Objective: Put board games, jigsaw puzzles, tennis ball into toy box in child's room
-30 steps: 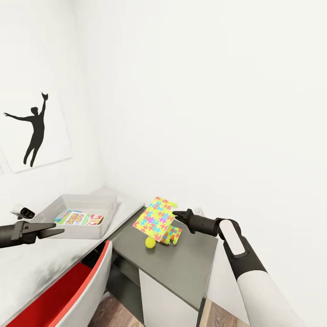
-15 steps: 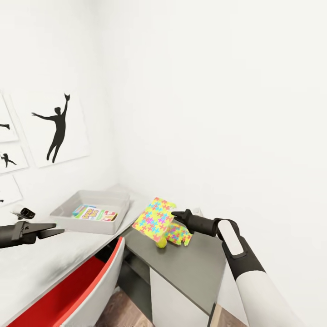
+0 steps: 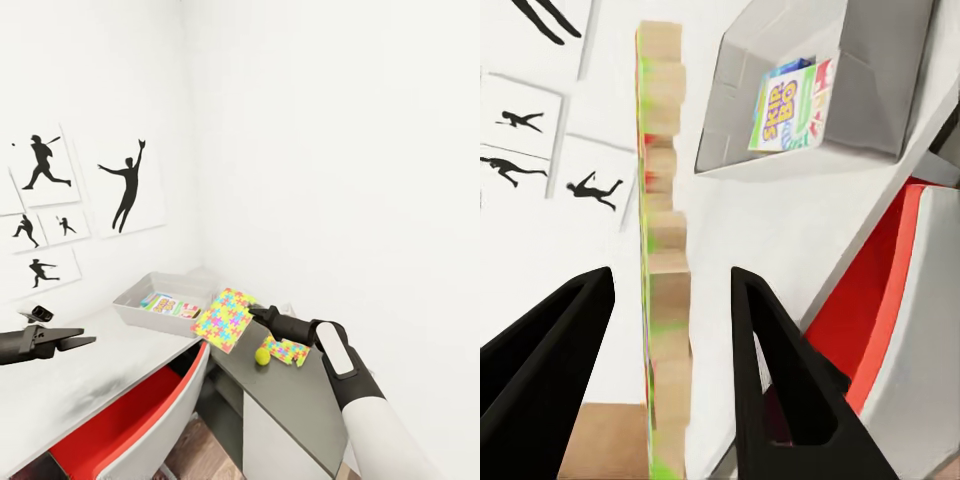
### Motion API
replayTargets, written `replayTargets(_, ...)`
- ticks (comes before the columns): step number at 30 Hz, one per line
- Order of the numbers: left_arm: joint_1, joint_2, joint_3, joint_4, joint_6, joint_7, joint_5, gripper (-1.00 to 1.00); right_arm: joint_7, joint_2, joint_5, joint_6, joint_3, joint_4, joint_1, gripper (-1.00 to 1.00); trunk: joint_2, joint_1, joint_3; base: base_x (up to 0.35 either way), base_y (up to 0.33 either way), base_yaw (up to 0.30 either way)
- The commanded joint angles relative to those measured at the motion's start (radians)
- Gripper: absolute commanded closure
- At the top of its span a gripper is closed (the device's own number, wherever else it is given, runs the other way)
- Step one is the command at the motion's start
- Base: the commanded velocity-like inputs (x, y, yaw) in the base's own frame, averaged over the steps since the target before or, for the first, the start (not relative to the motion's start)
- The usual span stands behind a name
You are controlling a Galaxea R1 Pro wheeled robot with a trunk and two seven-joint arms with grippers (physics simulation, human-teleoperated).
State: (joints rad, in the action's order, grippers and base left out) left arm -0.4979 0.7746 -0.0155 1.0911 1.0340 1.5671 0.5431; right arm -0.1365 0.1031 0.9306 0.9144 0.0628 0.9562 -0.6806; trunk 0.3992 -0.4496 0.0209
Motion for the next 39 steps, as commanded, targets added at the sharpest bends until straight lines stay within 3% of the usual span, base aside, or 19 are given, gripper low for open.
replayTargets(1, -0.001, 0.000, 0.001, 0.000, 0.011, 0.004, 0.000, -1.00, -0.009, 0.001, -0.008, 0.006, 0.005, 0.000, -0.001, 1.00, 0.001, 0.000, 0.000, 0.000, 0.000, 0.291)
replayTargets(12, -0.001, 0.000, 0.000, -0.001, 0.010, 0.004, 0.000, -1.00, -0.007, 0.001, 0.003, 0.010, 0.009, 0.068, -0.041, 1.00, 0.001, 0.000, -0.001, 0.000, 0.000, 0.291)
replayTargets(18, -0.001, 0.000, 0.000, -0.001, 0.009, 0.004, 0.000, -1.00, -0.001, 0.007, 0.002, 0.009, 0.010, 0.075, -0.093, 1.00, 0.001, 0.000, -0.005, 0.021, 0.000, 0.274)
replayTargets(28, -0.001, -0.001, 0.000, -0.009, 0.009, 0.004, 0.001, -1.00, 0.165, 0.016, 0.026, 0.008, 0.019, 0.063, -0.185, 1.00, 0.001, 0.000, -0.013, 0.183, 0.000, 0.191)
replayTargets(39, -0.001, -0.001, 0.000, -0.010, 0.009, 0.004, 0.001, -1.00, 0.182, 0.018, 0.035, 0.010, 0.024, 0.068, -0.192, 1.00, 0.001, 0.000, -0.013, 0.019, 0.000, 0.009)
